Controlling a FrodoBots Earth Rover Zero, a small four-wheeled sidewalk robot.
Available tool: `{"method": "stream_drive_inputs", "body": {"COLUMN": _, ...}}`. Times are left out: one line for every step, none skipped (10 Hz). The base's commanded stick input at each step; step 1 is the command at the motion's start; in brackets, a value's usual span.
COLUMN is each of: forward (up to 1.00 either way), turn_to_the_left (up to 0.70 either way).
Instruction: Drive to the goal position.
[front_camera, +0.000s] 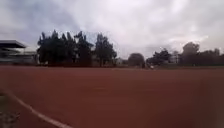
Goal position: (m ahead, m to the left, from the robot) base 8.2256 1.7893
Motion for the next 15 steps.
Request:
{"method": "stream_drive_inputs", "body": {"forward": 0.7, "turn_to_the_left": 0.0}}
{"method": "stream_drive_inputs", "body": {"forward": 0.7, "turn_to_the_left": 0.0}}
{"method": "stream_drive_inputs", "body": {"forward": 0.7, "turn_to_the_left": 0.0}}
{"method": "stream_drive_inputs", "body": {"forward": 0.7, "turn_to_the_left": 0.0}}
{"method": "stream_drive_inputs", "body": {"forward": 0.7, "turn_to_the_left": 0.0}}
{"method": "stream_drive_inputs", "body": {"forward": 0.7, "turn_to_the_left": 0.0}}
{"method": "stream_drive_inputs", "body": {"forward": 0.7, "turn_to_the_left": 0.0}}
{"method": "stream_drive_inputs", "body": {"forward": 0.7, "turn_to_the_left": 0.0}}
{"method": "stream_drive_inputs", "body": {"forward": 0.7, "turn_to_the_left": 0.0}}
{"method": "stream_drive_inputs", "body": {"forward": 0.7, "turn_to_the_left": 0.0}}
{"method": "stream_drive_inputs", "body": {"forward": 0.7, "turn_to_the_left": 0.0}}
{"method": "stream_drive_inputs", "body": {"forward": 0.7, "turn_to_the_left": 0.0}}
{"method": "stream_drive_inputs", "body": {"forward": 0.7, "turn_to_the_left": 0.0}}
{"method": "stream_drive_inputs", "body": {"forward": 0.7, "turn_to_the_left": 0.0}}
{"method": "stream_drive_inputs", "body": {"forward": 0.7, "turn_to_the_left": 0.0}}
